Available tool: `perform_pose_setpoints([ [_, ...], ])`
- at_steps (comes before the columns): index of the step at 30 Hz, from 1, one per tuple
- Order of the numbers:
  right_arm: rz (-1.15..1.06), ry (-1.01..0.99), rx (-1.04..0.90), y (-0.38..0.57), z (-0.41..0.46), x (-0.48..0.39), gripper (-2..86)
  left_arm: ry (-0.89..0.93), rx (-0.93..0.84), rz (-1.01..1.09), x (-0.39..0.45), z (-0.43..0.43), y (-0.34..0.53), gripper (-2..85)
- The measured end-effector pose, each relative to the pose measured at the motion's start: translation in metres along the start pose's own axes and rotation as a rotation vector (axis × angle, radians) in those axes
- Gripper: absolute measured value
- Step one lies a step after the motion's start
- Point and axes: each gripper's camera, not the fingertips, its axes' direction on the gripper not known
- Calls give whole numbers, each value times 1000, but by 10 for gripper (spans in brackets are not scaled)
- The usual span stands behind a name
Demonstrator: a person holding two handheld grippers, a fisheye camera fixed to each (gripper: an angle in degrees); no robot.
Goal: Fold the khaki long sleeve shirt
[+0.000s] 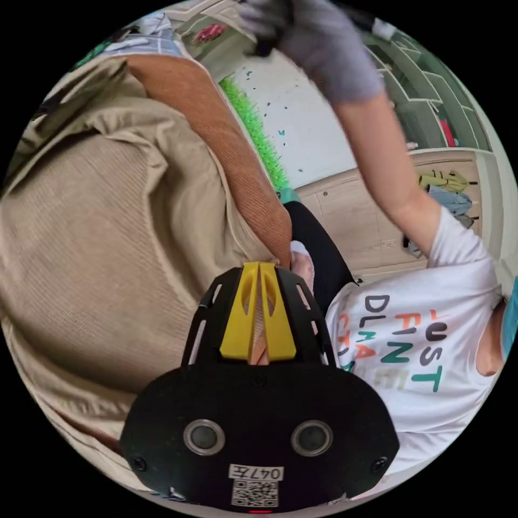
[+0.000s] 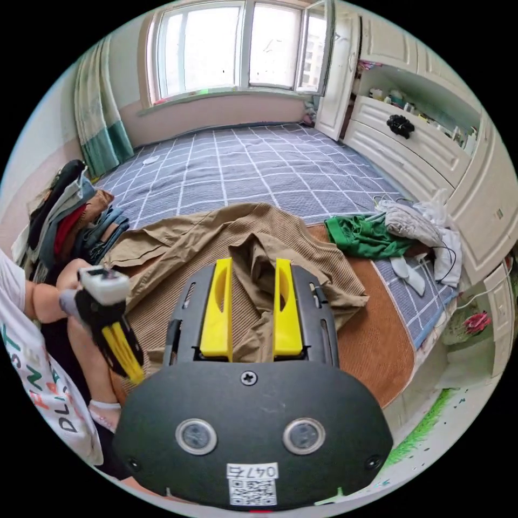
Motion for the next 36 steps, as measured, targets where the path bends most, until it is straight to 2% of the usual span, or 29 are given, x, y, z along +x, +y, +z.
perform_pose_setpoints([
  [3, 34, -90, 21, 60, -30, -24, 45, -61, 142, -77, -26, -58, 31, -10],
  [4, 13, -173, 0, 85, -34, -45, 45, -73, 183, -117, -43, -71, 40, -10],
  [8, -91, -263, -216, 147, -15, -148, 54, 21, 153, -121, -77, -41, 22, -10],
  [12, -199, -140, -331, 160, 1, -208, 42, 16, 105, -117, -81, 9, -18, -10],
  [14, -279, 0, -420, 157, 9, -227, 5, -94, 11, -147, -85, 47, -45, -10],
  [16, -344, 6, -445, 153, 5, -236, -6, -149, -41, -153, -81, 65, -57, -10],
  [18, -409, 17, -455, 150, -6, -244, -11, -63, -36, -151, -70, 68, -59, -10],
  [22, -560, 53, -525, 162, -33, -256, -12, 264, 109, -149, -36, 88, -39, -10],
  [26, -557, 41, -666, 189, -28, -253, -10, 331, 98, -365, -53, 181, -19, -10],
  [28, -508, 65, -676, 190, -27, -252, -4, 373, 167, -411, -55, 195, -12, -10],
  [30, -419, 94, -565, 177, -40, -253, 13, 295, 278, -373, -42, 173, -14, -10],
  [32, -291, 10, -359, 154, -61, -256, 48, 7, 379, -276, -14, 118, -22, -10],
  [34, -277, -10, -332, 141, -57, -265, 64, -183, 392, -238, -3, 96, -31, -10],
  [36, -329, 62, -362, 135, -42, -280, 70, -185, 373, -232, -16, 101, -47, -10],
])
